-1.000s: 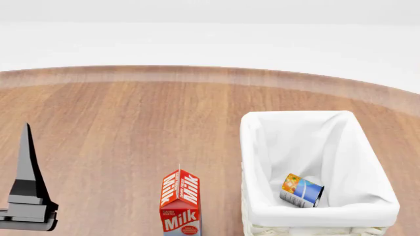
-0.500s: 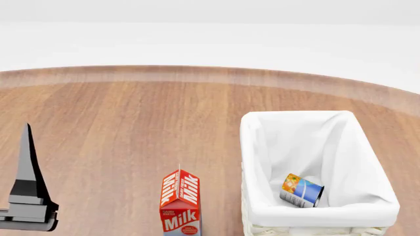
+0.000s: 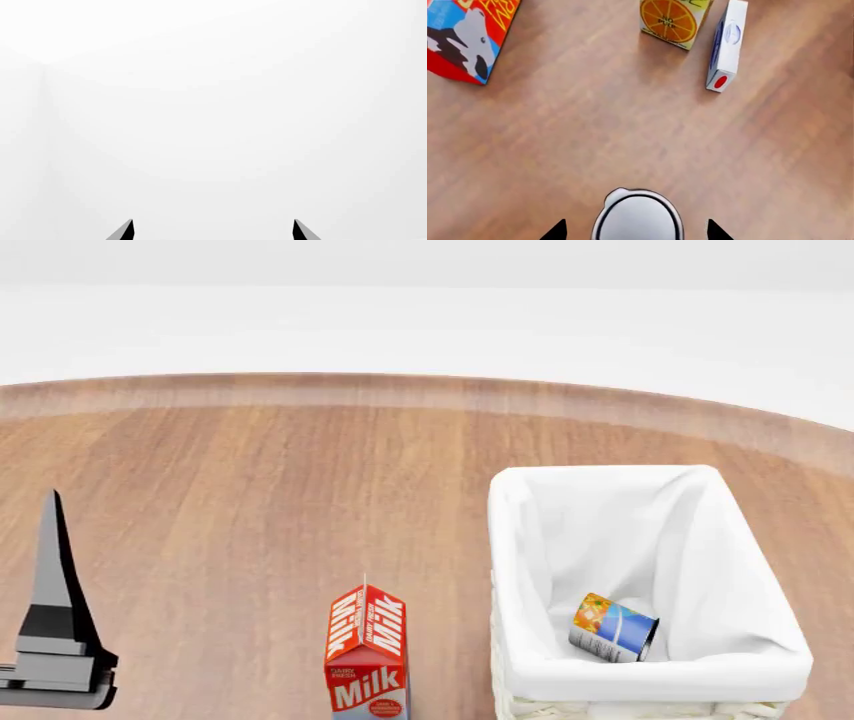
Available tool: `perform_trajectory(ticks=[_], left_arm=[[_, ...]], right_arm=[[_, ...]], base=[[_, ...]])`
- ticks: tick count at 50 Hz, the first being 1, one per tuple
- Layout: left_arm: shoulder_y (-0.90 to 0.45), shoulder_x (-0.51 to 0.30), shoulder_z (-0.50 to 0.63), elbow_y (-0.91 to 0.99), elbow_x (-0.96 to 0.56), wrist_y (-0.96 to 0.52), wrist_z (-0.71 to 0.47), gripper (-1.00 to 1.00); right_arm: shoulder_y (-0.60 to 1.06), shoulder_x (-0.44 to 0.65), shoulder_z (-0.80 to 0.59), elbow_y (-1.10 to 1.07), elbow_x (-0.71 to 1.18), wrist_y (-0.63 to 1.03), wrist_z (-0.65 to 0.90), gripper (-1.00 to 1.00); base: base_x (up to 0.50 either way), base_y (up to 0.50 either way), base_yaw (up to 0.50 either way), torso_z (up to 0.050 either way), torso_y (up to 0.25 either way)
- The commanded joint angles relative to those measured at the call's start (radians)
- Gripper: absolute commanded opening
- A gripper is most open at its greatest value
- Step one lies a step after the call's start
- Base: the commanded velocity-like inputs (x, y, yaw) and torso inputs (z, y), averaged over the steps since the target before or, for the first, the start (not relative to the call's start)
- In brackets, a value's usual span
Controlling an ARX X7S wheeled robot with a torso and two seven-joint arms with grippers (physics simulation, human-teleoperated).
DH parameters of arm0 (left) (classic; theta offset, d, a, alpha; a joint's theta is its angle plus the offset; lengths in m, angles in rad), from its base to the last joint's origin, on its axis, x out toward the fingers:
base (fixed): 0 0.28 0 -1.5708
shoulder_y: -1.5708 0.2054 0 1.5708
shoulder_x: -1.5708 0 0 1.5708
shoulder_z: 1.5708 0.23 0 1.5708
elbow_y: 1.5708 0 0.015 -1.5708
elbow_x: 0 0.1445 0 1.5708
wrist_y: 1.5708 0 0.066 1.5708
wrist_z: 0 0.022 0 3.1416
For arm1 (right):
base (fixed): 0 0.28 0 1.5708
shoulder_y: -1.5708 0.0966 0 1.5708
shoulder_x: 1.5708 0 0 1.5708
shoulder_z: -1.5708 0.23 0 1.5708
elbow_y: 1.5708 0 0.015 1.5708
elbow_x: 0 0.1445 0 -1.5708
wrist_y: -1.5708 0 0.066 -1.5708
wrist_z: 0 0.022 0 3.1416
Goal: Pick up the alphabet soup and the tomato sauce, and put them in the basket.
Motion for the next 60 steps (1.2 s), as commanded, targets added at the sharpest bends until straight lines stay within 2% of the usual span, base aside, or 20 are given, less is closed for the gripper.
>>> perform_trajectory(ticks=[1,54,55,60], left_arm=[[0.002,-0.002,0.004,0.0,0.001,0.003,-0.003,1.0],[0.005,-0.006,0.016,-0.016,-0.001,0.017,-0.012,1.0],[0.004,-0.007,0.014,-0.015,-0.003,0.016,-0.012,1.0],[0.004,-0.008,0.014,-0.015,-0.004,0.015,-0.013,1.0]], right_arm=[[-0.004,-0.004,-0.006,0.038,-0.025,-0.026,-0.021,1.0],[-0.043,-0.081,-0.074,0.281,-0.143,-0.157,-0.135,1.0],[-0.044,-0.079,-0.073,0.275,-0.142,-0.157,-0.13,-1.0],[-0.044,-0.069,-0.079,0.246,-0.147,-0.155,-0.125,-1.0]], base=[[0.0,0.0,0.0,0.0,0.0],[0.0,0.0,0.0,0.0,0.0],[0.0,0.0,0.0,0.0,0.0],[0.0,0.0,0.0,0.0,0.0]])
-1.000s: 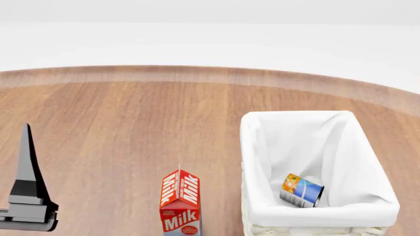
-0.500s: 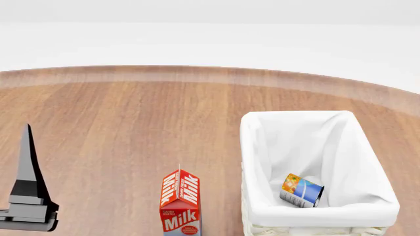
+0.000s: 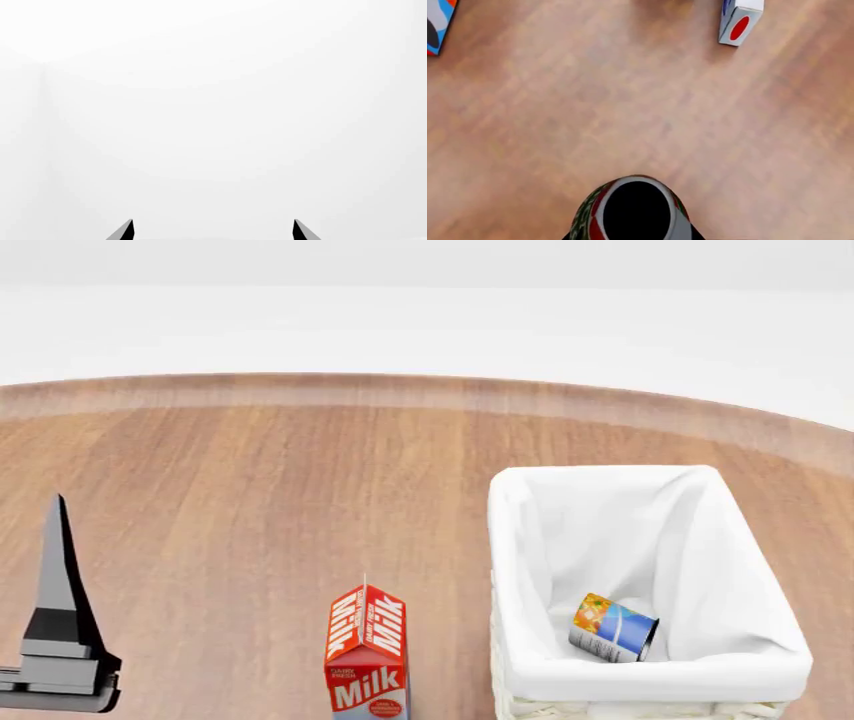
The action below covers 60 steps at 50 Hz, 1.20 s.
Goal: Pick up the alphabet soup and the tomato sauce, and put them in the basket.
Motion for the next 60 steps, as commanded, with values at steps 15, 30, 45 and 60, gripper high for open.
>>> perform_trajectory(ticks=[15,30,45,60], left_arm=[[-0.004,-0.003,0.002,-0.001,-0.006,-0.003,-0.004,1.0],[-0.012,-0.007,-0.001,0.013,-0.01,-0.022,-0.007,1.0],[-0.006,-0.011,-0.005,0.01,-0.011,-0.012,-0.011,1.0],[-0.01,-0.011,0.002,0.008,-0.012,-0.014,-0.012,1.0]], right_arm=[[0.124,0.153,0.195,-0.416,0.211,0.064,0.182,-1.0],[0.284,0.249,0.35,-0.572,0.436,0.079,0.296,-1.0],[0.479,0.332,0.464,-0.601,0.667,0.058,0.379,-1.0],[0.794,0.342,0.511,-0.468,0.866,0.128,0.425,-1.0]], base=[[0.0,0.0,0.0,0.0,0.0],[0.0,0.0,0.0,0.0,0.0],[0.0,0.0,0.0,0.0,0.0],[0.0,0.0,0.0,0.0,0.0]])
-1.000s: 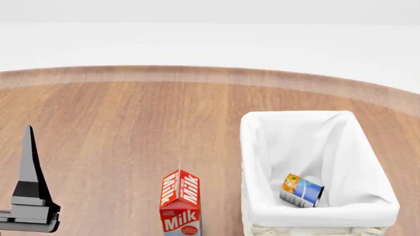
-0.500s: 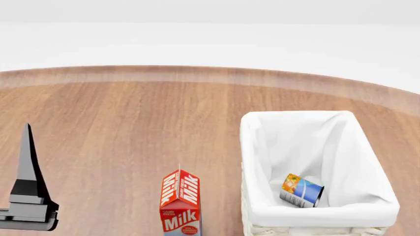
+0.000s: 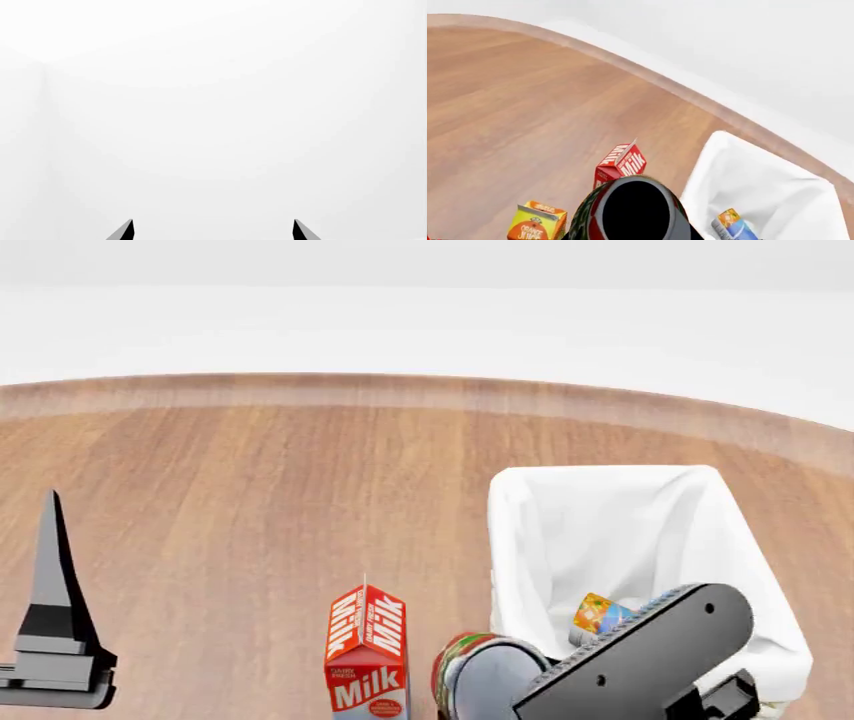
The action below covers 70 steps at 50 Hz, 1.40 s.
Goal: Pick up the alphabet soup and the tomato sauce, and put them in the basket.
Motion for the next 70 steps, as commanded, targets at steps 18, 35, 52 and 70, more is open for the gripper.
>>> perform_trajectory(ticks=[18,35,52,70], left_arm=[[-0.015,-0.003,0.006,0.009,-0.006,-0.02,-0.003,1.0],[-0.018,-0.003,0.015,0.004,-0.003,-0.019,-0.006,1.0],[-0.025,-0.004,0.018,0.005,-0.006,-0.024,-0.007,1.0],[-0.031,-0.004,0.019,-0.002,-0.011,-0.021,-0.008,1.0]], right_arm=[[0.326,-0.112,-0.018,0.333,-0.07,0.123,-0.068,-1.0],[0.358,-0.282,-0.118,0.741,-0.367,0.031,-0.257,-1.0],[0.407,-0.475,-0.231,1.14,-0.618,-0.129,-0.411,-1.0],[0.499,-0.71,-0.302,1.74,-0.787,-0.306,-0.559,-1.0]], base=[[0.0,0.0,0.0,0.0,0.0],[0.0,0.0,0.0,0.0,0.0],[0.0,0.0,0.0,0.0,0.0],[0.0,0.0,0.0,0.0,0.001]])
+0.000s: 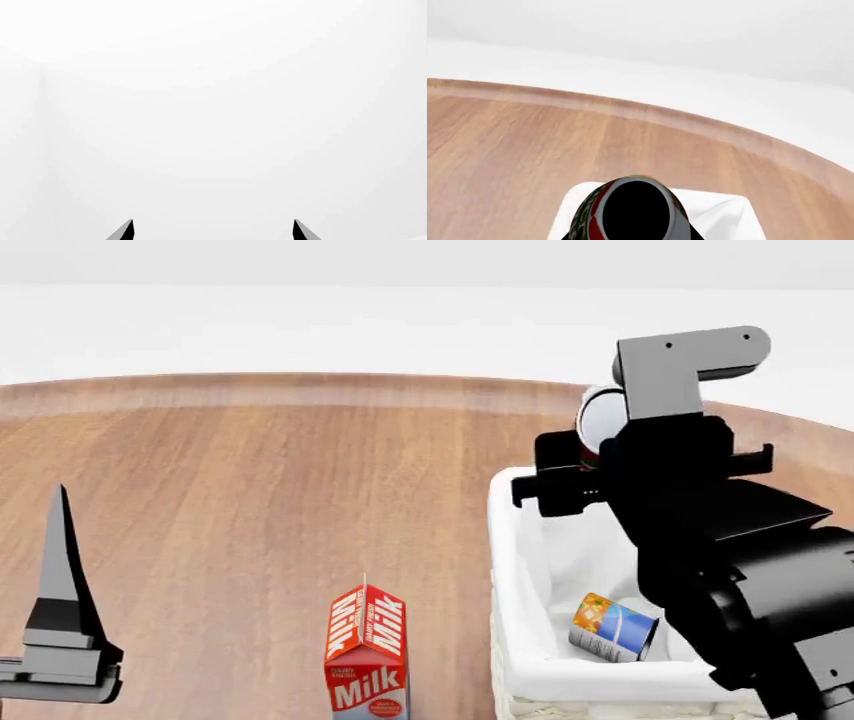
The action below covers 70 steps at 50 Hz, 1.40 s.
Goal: Pick up the alphabet soup and the tomato sauce, and put them in the basket.
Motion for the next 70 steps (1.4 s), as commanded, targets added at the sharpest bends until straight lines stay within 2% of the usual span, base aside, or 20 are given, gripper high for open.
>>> perform_trajectory(ticks=[1,8,10,17,39,57,58,70], left_arm=[[-0.004,0.0,0.0,-0.004,-0.003,0.003,-0.001,1.0],[0.005,-0.003,-0.004,-0.01,-0.005,0.015,-0.002,1.0],[0.005,-0.003,-0.003,-0.012,-0.005,0.017,-0.002,1.0],[0.004,-0.004,-0.002,-0.007,-0.005,0.012,-0.004,1.0],[0.001,-0.008,-0.004,-0.001,-0.013,0.009,-0.007,1.0],[0.008,-0.008,-0.002,-0.008,-0.011,0.017,-0.014,1.0],[0.008,-0.008,-0.002,-0.008,-0.011,0.017,-0.014,1.0],[0.008,-0.008,0.0,-0.017,-0.014,0.024,-0.014,1.0]], right_arm=[[0.06,-0.149,-0.042,0.373,-0.14,-0.116,-0.106,-1.0],[0.131,-0.266,-0.045,0.73,-0.188,-0.242,-0.192,-1.0],[0.137,-0.281,-0.047,0.769,-0.198,-0.259,-0.207,-1.0],[0.1,-0.286,0.027,0.778,-0.254,-0.233,-0.194,-1.0],[0.053,-0.309,0.352,0.778,-0.606,-0.157,-0.244,-1.0],[0.056,-0.321,0.515,0.778,-0.784,-0.148,-0.259,-1.0],[0.057,-0.322,0.52,0.778,-0.792,-0.146,-0.259,1.0],[0.057,-0.334,0.577,0.778,-0.853,-0.147,-0.276,1.0]], base=[[0.0,0.0,0.0,0.0,0.0],[0.0,0.0,0.0,0.0,0.0],[0.0,0.0,0.0,0.0,0.0],[0.0,0.0,0.0,0.0,0.0],[0.0,0.0,0.0,0.0,0.0],[0.0,0.0,0.0,0.001,0.0],[0.0,0.0,0.0,0.0,0.0],[0.0,0.0,0.0,0.0,0.0]])
